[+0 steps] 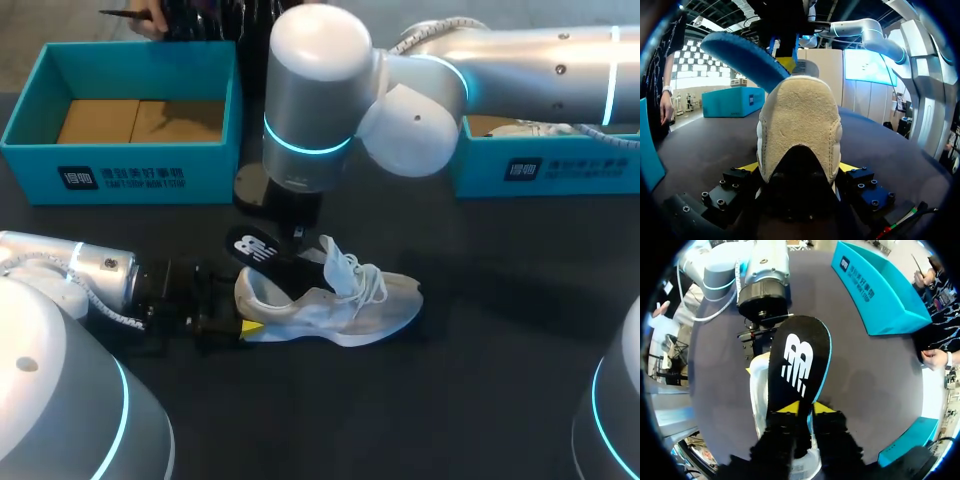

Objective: Take the shoe out of the shoebox, open the shoe tongue, remove and reinsert the insole, then place the shoe into the shoebox

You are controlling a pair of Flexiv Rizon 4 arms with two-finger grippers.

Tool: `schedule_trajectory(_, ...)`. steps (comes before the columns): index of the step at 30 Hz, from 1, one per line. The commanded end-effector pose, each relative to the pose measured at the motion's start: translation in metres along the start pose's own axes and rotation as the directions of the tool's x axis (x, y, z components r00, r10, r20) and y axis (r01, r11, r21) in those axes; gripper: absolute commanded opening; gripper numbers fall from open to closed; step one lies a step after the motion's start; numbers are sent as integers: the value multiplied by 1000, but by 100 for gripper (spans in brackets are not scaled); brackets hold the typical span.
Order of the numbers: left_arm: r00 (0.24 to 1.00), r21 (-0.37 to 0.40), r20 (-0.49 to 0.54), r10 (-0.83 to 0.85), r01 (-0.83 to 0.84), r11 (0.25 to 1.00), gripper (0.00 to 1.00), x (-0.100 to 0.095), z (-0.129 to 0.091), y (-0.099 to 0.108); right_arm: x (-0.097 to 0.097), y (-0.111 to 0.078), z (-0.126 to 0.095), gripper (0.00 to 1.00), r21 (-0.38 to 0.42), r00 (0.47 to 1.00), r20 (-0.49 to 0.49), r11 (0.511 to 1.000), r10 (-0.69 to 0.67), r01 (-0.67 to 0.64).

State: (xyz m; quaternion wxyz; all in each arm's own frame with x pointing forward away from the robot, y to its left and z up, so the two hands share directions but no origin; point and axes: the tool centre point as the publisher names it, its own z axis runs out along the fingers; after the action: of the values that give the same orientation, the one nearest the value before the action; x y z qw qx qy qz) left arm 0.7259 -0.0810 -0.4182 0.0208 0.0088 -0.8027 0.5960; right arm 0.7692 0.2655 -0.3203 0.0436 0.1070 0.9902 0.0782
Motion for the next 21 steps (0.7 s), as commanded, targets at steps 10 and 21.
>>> schedule_trajectory(10,1000,0,4,1,-1,1000,0,1,1,2,3,-10,-31,60,0,996,81,999,37,-37)
schedule_trajectory(21,1000,0,4,1,-1,1000,0,1,1,2,0,-11,-43,56,-93,990,94,991,104,-95)
